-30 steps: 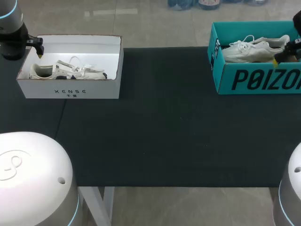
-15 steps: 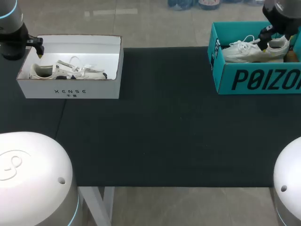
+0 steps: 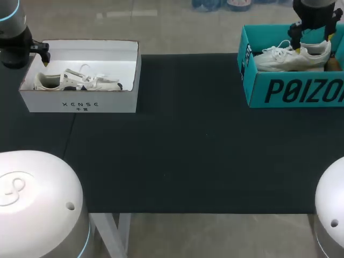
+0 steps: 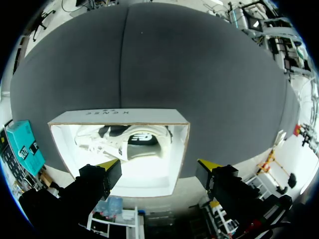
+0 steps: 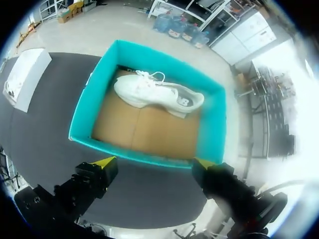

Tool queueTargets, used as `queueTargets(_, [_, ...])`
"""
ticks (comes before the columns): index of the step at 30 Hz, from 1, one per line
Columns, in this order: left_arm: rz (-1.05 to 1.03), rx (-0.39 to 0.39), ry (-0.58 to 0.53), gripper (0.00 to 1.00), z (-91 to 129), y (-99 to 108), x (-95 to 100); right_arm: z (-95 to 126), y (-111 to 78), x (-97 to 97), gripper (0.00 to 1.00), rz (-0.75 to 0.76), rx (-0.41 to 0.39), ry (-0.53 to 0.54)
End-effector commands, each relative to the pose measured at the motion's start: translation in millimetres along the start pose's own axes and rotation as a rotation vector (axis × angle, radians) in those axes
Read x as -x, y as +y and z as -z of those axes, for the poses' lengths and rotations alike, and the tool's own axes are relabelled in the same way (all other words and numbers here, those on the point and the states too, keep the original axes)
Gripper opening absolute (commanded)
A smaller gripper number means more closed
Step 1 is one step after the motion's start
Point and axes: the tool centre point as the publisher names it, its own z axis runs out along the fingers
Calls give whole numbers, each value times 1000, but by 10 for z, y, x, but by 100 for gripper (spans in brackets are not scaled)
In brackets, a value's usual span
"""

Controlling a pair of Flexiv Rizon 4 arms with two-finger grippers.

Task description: Take the shoe out of the shoebox, open the shoe tongue, remove and reinsert the insole, then place the shoe into the shoebox

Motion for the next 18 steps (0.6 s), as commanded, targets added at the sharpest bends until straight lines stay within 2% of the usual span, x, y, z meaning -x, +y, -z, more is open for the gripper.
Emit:
queueTargets(1, [0, 1, 0, 100, 0, -4, -2, -408, 327, 333, 100, -42, -275, 153])
queueTargets(5, [0, 1, 0, 100, 0, -4, -2, -647, 413, 589, 100, -113, -325, 125])
queueTargets(10, [0, 1, 0, 100, 0, -4, -2, -852, 475, 815, 100, -202, -322, 123])
queueTargets(15, [0, 1, 0, 100, 0, -4, -2, -1018, 522, 891, 100, -256, -288, 135])
queueTargets(18, [0, 1, 0, 100, 0, -4, -2, -1094, 538, 923, 100, -257, -240, 144])
